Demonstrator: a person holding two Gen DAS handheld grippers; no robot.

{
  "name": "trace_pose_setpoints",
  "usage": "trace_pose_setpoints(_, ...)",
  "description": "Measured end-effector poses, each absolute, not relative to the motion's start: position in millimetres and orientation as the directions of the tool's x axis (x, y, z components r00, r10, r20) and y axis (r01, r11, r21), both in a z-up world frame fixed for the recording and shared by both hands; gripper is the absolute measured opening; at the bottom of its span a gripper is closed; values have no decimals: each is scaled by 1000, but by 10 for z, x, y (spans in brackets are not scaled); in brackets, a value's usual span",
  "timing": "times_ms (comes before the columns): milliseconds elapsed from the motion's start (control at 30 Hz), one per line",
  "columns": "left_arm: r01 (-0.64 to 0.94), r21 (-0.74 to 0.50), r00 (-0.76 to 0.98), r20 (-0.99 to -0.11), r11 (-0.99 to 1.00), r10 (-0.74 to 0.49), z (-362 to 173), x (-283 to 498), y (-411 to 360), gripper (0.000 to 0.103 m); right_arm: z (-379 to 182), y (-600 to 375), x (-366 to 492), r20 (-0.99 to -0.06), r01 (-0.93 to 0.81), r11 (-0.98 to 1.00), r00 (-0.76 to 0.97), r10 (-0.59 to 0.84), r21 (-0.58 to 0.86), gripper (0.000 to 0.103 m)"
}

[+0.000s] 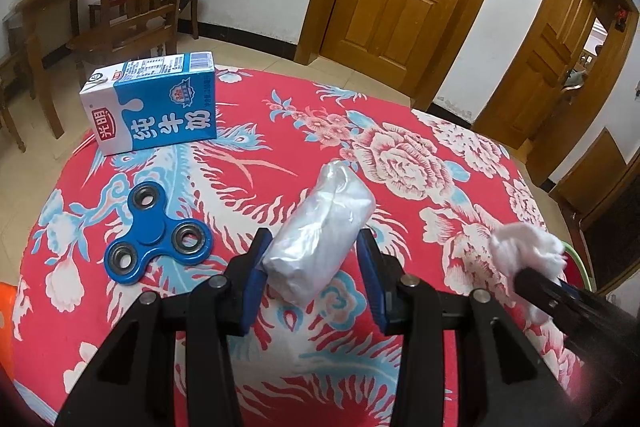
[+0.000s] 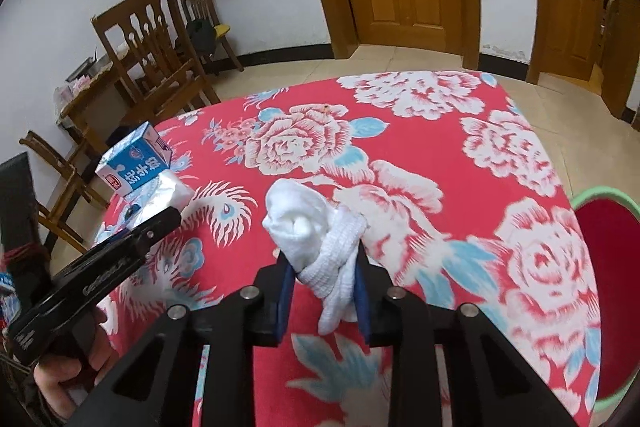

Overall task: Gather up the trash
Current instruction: 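Carry the plastic bag and socks over the red bucket with both grippers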

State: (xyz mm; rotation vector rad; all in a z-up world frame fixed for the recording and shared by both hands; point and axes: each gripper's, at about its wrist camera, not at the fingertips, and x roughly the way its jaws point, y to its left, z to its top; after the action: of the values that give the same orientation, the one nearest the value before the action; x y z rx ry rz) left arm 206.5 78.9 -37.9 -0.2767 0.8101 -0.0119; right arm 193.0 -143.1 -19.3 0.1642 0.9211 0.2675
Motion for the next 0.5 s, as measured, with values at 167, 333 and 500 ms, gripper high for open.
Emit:
trace_pose_setpoints(167,-88,-256,694,-709,963,-125,-372,2055,766,44,-121,-1585,1771,-754,-117,961,599,270,251,29)
trace_pose_setpoints(333,-62,-239,699,-703,969,-129,-365,2036,671,44,-79,-1757,1609,-745,-80,963,618,251,258,29)
trace_pose_setpoints(500,-18,-211,704,-697,977,-138,-358,2008,520,44,-21,-1994,1452,-732,-27,959,640,233,281,29)
